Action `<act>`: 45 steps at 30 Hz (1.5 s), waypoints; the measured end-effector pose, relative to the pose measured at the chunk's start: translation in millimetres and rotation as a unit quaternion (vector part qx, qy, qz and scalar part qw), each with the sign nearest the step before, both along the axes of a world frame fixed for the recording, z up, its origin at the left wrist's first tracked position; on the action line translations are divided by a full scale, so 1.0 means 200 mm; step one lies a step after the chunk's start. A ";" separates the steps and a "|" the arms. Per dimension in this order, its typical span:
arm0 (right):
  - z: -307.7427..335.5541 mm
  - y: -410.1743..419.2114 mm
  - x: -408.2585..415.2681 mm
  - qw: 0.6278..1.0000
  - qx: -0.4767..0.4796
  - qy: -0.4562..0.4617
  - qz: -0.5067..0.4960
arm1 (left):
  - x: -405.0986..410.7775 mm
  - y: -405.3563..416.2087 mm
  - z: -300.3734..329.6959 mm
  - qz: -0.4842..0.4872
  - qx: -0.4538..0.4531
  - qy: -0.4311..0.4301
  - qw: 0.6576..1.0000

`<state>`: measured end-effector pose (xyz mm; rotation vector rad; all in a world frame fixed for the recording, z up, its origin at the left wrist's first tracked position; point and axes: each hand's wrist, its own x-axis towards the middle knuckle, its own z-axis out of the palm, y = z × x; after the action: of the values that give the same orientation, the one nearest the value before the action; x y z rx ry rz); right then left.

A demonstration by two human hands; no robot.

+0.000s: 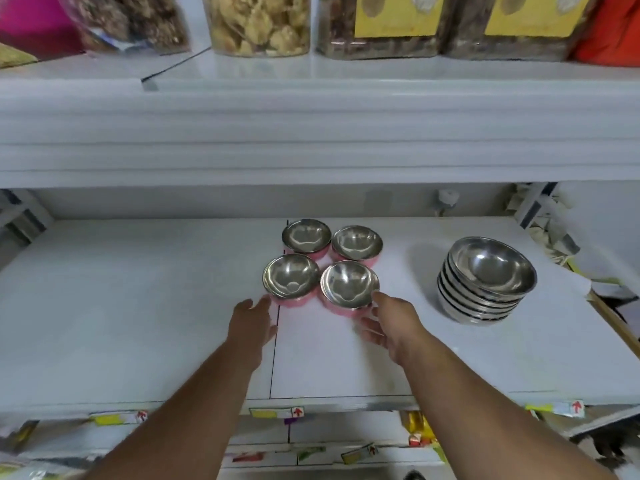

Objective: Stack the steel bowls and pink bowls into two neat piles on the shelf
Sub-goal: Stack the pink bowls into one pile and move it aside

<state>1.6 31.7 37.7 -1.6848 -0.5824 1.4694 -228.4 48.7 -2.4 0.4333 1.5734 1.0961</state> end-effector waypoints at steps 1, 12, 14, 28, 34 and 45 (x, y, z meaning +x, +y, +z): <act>-0.01 0.01 -0.01 1.000 -0.001 -0.004 0.001 | 0.00 0.02 0.00 0.008 -0.006 -0.010 1.000; -0.07 0.12 -0.02 0.999 -0.030 -0.035 0.025 | 0.02 0.15 -0.05 -0.017 0.019 0.011 1.000; -0.08 0.14 -0.02 0.998 -0.031 -0.052 0.031 | 0.02 0.16 -0.05 -0.022 0.021 0.014 0.999; 0.06 0.09 0.05 0.990 0.095 -0.096 -0.038 | 0.07 0.04 -0.01 -0.051 0.050 -0.020 0.997; 0.16 0.08 -0.02 0.992 0.103 -0.074 0.022 | 0.22 0.00 0.00 -0.058 0.037 -0.058 0.996; 0.07 0.07 -0.05 0.989 0.048 -0.101 0.096 | 0.23 -0.07 -0.01 -0.134 0.035 -0.101 0.985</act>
<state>-7.6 46.3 52.6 -1.7524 -0.9338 1.3848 -182.3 34.8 -3.7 0.5466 1.2610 0.9566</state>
